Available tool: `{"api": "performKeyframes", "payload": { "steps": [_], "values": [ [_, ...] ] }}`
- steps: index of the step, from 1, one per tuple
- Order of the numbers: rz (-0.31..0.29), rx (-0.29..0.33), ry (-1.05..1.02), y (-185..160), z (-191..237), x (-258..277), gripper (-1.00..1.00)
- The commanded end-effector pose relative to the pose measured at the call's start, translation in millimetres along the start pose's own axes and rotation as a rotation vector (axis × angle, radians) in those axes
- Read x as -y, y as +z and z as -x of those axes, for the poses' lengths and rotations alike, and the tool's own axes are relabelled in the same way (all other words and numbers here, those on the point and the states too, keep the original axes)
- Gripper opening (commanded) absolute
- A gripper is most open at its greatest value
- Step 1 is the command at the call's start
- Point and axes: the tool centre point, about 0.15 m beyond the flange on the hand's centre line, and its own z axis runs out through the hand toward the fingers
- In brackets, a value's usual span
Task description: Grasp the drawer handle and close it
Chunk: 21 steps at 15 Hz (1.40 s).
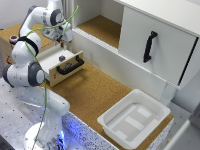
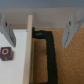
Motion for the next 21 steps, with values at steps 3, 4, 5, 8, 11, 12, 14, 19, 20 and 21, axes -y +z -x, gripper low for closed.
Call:
{"api": "performKeyframes", "payload": {
  "steps": [3, 4, 5, 8, 11, 12, 14, 19, 20, 21],
  "values": [
    [-0.159, -0.072, 0.013, 51.1, -19.3, -72.4, 1.0],
    [-0.154, -0.079, -0.031, 56.4, -24.4, -74.2, 1.0],
    [-0.141, -0.066, -0.095, 65.0, -29.4, -73.8, 1.0],
    [-0.042, -0.028, -0.217, 85.6, -40.2, -73.7, 1.0],
    [0.093, -0.032, -0.175, 86.5, -43.7, -76.1, 1.0],
    [0.093, -0.032, -0.175, 86.5, -43.7, -76.1, 1.0],
    [0.093, -0.032, -0.175, 86.5, -43.7, -76.1, 1.0],
    [0.035, -0.052, -0.181, 78.7, -41.8, -88.7, 1.0],
    [0.025, -0.079, -0.188, 80.8, -47.3, -95.8, 1.0],
    [-0.021, -0.089, -0.179, 86.8, -50.9, -101.6, 1.0]
  ]
}}
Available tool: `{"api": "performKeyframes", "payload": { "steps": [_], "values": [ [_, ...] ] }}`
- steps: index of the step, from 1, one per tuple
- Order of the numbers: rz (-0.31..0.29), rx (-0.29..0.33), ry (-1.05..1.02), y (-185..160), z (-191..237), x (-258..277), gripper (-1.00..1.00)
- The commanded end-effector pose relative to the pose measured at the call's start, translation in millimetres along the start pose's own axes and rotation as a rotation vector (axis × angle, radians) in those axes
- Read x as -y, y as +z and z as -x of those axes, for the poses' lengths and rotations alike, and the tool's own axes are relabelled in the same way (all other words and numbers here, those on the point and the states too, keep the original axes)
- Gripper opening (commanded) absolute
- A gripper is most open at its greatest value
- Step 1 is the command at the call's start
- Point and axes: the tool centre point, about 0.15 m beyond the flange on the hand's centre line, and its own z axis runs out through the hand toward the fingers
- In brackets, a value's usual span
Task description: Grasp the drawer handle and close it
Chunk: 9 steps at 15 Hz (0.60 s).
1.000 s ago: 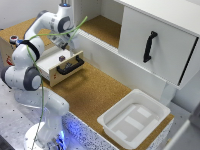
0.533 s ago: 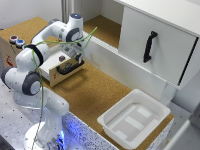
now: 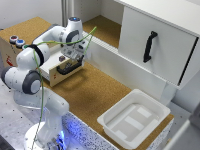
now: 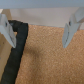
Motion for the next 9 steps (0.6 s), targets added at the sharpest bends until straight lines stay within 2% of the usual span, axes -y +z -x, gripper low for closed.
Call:
{"api": "performKeyframes", "payload": {
  "steps": [1, 3, 5, 6, 9],
  "values": [
    [-0.082, -0.059, 0.025, 16.4, -10.5, -25.9, 1.0],
    [-0.136, -0.081, 0.028, 29.2, -9.9, -24.2, 1.0],
    [-0.161, -0.076, 0.017, 44.9, -12.7, -22.7, 1.0],
    [-0.194, -0.068, 0.006, 52.1, -14.8, -24.5, 1.0],
    [-0.216, -0.046, -0.012, 71.5, -19.6, -25.7, 1.0]
  ]
}}
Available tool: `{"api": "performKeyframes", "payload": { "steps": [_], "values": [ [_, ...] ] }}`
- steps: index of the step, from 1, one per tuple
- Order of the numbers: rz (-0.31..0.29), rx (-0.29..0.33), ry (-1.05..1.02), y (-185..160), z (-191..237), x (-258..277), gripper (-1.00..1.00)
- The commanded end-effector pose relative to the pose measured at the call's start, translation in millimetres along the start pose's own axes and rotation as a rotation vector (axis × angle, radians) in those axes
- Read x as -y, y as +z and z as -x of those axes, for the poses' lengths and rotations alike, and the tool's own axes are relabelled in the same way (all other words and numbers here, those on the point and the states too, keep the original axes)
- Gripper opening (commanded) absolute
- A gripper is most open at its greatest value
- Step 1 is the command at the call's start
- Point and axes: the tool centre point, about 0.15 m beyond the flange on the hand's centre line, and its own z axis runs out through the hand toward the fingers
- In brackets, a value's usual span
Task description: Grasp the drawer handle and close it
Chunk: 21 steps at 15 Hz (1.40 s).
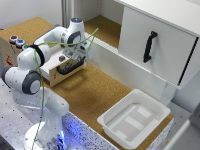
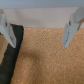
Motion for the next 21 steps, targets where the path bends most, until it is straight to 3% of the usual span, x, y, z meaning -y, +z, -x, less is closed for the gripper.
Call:
{"api": "performKeyframes", "payload": {
  "steps": [1, 10, 21],
  "values": [
    [-0.098, -0.006, -0.04, 40.9, -7.5, -12.3, -1.0],
    [-0.159, 0.034, -0.033, 70.8, -18.5, 4.0, -1.0],
    [-0.137, 0.107, -0.088, 100.4, -48.0, 61.8, -1.0]
  ]
}}
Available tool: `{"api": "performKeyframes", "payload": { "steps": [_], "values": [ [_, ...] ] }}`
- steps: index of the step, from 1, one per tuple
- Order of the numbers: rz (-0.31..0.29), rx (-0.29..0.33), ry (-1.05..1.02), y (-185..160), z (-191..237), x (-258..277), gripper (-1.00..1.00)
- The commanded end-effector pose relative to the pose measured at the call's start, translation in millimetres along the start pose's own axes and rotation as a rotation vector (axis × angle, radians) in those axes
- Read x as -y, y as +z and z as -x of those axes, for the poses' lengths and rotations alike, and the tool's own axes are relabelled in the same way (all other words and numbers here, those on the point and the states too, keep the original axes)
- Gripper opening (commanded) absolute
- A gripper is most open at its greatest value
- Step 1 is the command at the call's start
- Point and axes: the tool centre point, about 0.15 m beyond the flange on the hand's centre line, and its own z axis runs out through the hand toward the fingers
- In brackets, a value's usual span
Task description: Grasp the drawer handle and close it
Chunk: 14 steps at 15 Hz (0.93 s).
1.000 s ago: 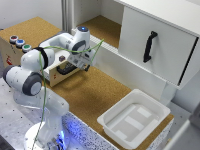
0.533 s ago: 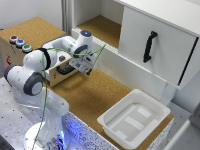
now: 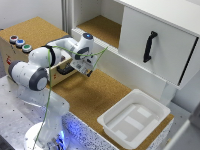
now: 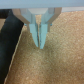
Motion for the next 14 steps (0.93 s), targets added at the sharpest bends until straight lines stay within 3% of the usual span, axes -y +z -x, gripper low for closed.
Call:
{"api": "performKeyframes", "payload": {
  "steps": [1, 7, 11, 14],
  "values": [
    [0.01, 0.076, -0.038, 17.7, -28.2, 40.4, -1.0],
    [0.02, 0.118, -0.149, 27.6, -30.6, 99.0, -1.0],
    [0.015, 0.101, -0.154, 25.7, -35.1, 127.0, -1.0],
    [0.017, 0.052, -0.154, 20.0, -41.0, 152.3, -1.0]
  ]
}}
